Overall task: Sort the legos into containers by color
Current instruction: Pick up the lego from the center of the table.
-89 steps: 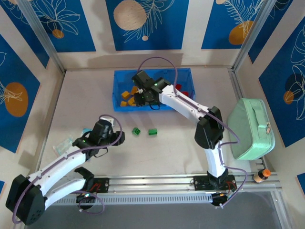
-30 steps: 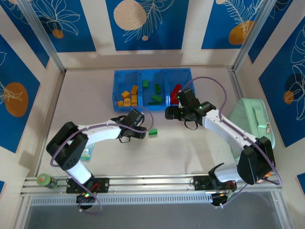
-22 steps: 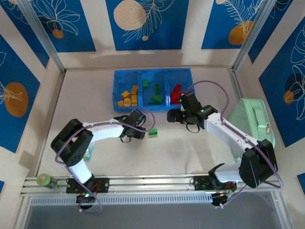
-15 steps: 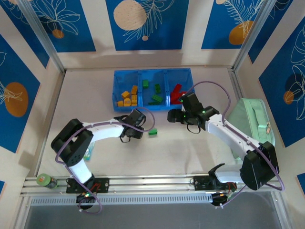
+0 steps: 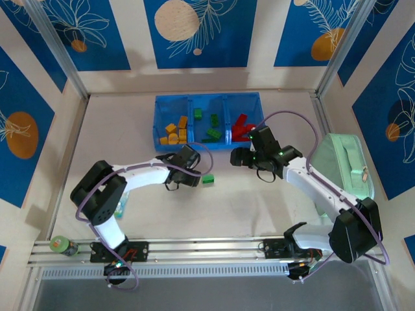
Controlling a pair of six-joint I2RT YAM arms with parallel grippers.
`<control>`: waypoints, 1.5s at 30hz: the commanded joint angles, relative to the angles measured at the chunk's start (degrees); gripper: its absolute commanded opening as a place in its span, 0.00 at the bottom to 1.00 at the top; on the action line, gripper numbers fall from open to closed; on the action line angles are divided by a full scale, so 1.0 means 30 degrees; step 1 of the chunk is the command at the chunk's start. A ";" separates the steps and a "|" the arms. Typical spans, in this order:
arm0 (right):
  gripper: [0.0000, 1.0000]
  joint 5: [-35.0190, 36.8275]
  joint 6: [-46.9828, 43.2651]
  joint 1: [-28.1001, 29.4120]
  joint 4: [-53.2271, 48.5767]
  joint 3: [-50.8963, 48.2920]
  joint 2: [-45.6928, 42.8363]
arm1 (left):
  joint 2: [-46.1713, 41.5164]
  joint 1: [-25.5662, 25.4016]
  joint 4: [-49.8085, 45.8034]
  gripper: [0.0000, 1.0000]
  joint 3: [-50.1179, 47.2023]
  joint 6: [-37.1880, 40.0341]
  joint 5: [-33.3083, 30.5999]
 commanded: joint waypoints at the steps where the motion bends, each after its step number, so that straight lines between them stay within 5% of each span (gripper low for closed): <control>1: 0.80 -0.0194 0.0186 -0.0167 -0.0136 -0.0266 -0.0475 | 0.0575 0.0360 -0.0462 0.70 0.1105 0.0369 0.0435; 15: 0.80 -0.0435 0.0230 -0.0701 0.0034 -0.1093 -0.0977 | 0.2340 0.0520 -0.1440 0.64 0.2225 0.0369 0.1208; 32: 0.80 -0.0405 0.0456 -0.0767 0.0006 -0.1395 -0.1495 | 0.0761 0.0514 -0.0427 0.63 0.0078 -0.0027 0.3097; 45: 0.80 -0.0213 0.0604 -0.0855 -0.0283 -0.1599 -0.2115 | 0.0291 0.0348 -0.1060 0.32 0.0850 0.0296 0.2414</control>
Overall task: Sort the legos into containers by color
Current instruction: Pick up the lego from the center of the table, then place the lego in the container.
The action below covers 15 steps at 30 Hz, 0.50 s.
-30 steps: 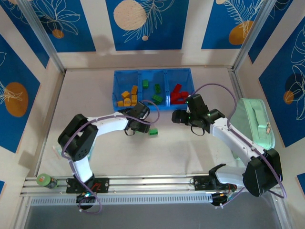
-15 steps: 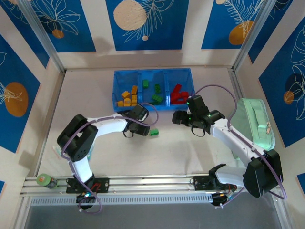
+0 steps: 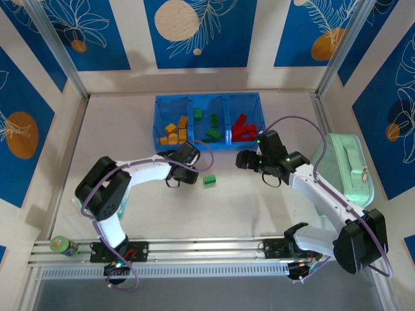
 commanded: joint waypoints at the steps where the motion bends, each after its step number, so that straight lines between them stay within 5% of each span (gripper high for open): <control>1: 0.80 -0.0009 0.0305 -0.0155 -0.0237 -0.0230 -0.0531 | -0.1225 -0.0210 -0.0294 0.31 0.0140 0.0118 0.0490; 5: 0.80 -0.0071 0.0449 -0.0330 -0.0078 -0.0479 -0.0634 | -0.2441 -0.0141 0.0177 0.31 0.0681 0.0093 0.0623; 15: 0.80 -0.0493 0.0763 -0.0376 -0.0091 -0.1327 -0.1231 | 0.0881 0.0666 -0.1757 0.30 0.6767 0.1202 0.0402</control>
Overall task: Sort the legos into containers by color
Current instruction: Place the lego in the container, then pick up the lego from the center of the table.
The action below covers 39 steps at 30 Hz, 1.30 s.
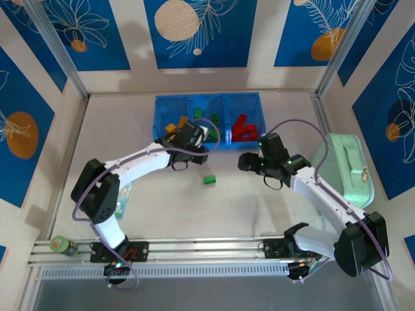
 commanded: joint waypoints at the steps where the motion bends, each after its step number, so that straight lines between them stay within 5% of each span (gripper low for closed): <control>1: 0.80 -0.0493 0.0325 -0.0091 -0.0227 -0.0483 -0.0756 | 0.1612 0.0603 -0.1345 0.30 0.2181 0.0710 0.0000; 10: 0.80 -0.0405 0.0296 -0.0136 -0.0928 -0.0633 -0.1577 | 0.4741 0.1817 -0.3184 0.33 0.7184 0.1686 -0.0380; 11: 0.80 -0.0433 0.0320 -0.0121 -0.0932 -0.0665 -0.1636 | 0.4919 0.1927 -0.3364 0.37 0.7561 0.1771 -0.0436; 13: 0.80 -0.0573 0.0250 -0.0105 -0.0943 -0.0631 -0.1655 | 0.5230 0.2056 -0.4347 0.68 0.8681 0.1998 -0.0641; 16: 0.80 -0.0291 0.0104 0.0133 -0.1144 -0.0470 -0.1553 | 0.4356 0.1862 -0.4396 0.79 0.8758 0.2311 -0.1198; 24: 0.80 -0.0355 -0.0213 0.0919 -0.0727 -0.0186 -0.0703 | 0.0783 0.1829 -0.2702 0.79 0.5439 0.2177 -0.0470; 39: 0.82 0.1511 -0.1219 0.5684 -0.1241 0.3716 0.5443 | -0.6346 0.1772 -0.0030 0.77 -0.3204 0.0692 -0.0665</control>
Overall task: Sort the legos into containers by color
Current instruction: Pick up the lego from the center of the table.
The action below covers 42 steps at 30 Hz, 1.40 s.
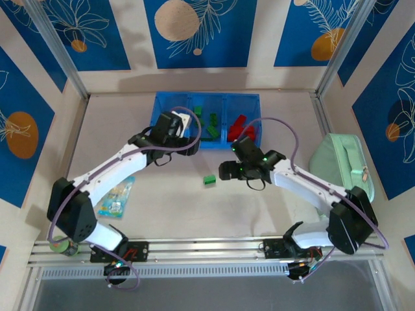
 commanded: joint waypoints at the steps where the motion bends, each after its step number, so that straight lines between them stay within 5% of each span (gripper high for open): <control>1: 0.83 0.0761 -0.0575 0.1031 -0.0775 0.1613 0.1841 | -0.1479 -0.0029 0.0862 0.77 -0.1827 -0.0584 -0.0396; 15: 0.84 0.1490 -0.0082 0.3306 -0.3351 0.6485 0.8886 | -0.6232 0.0023 0.1305 0.77 -0.8146 -0.2298 -0.1146; 26: 0.81 0.1364 0.0142 0.3559 -0.3551 0.7698 1.1163 | -0.7632 0.0052 0.1332 0.77 -0.9865 -0.2795 -0.1439; 32: 0.72 0.1517 0.0186 0.3600 -0.3535 0.8066 1.1606 | -0.7897 0.0052 0.1566 0.77 -1.0350 -0.2923 -0.1614; 42: 0.42 0.2581 0.0161 0.3792 -0.4220 0.8821 1.1307 | -0.8863 0.0081 0.1727 0.75 -1.1122 -0.3271 -0.1908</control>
